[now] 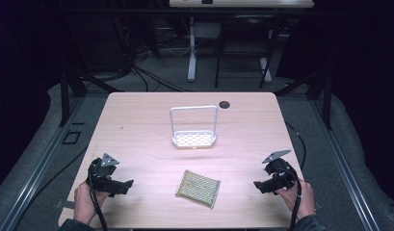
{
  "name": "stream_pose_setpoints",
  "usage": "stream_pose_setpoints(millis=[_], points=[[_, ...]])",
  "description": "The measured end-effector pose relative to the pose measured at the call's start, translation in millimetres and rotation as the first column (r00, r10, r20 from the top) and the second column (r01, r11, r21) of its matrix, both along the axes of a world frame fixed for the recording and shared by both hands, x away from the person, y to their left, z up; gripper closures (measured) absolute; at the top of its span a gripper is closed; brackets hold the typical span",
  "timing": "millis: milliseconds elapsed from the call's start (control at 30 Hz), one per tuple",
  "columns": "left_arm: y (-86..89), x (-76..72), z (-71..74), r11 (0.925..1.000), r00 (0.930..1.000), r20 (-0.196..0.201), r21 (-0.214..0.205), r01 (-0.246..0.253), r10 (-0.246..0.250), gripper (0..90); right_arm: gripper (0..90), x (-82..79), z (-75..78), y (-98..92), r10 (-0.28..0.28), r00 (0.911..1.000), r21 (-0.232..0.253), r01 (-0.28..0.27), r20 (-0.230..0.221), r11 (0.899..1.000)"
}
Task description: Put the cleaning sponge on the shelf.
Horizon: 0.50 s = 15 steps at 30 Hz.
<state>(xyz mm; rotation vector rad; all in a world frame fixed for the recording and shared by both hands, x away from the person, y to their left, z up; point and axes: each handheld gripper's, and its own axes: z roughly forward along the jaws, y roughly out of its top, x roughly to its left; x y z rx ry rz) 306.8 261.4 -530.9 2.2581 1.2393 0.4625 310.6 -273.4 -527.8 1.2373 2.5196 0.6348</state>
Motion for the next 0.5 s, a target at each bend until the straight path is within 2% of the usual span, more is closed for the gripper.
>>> stream_pose_setpoints(millis=[233,400,500], points=[[0.4,0.2,0.2,1.0,1.0,0.007,-0.003,-0.001,0.001,0.0,13.5,-0.6,2.1,2.0,0.001,1.0,0.009,-0.002,0.005,1.0],[1.4,-0.6,0.5,1.0,1.0,0.009,-0.005,0.002,-0.001,0.0,12.7,-1.4,5.8,8.9,0.025,0.9997,0.002,-0.025,0.007,1.0],[1.0,-0.8,0.4,1.0,0.9999,0.012,-0.004,0.001,-0.001,0.0,11.9,-3.0,8.0,14.0,0.038,0.9991,0.015,-0.039,0.016,0.999]])
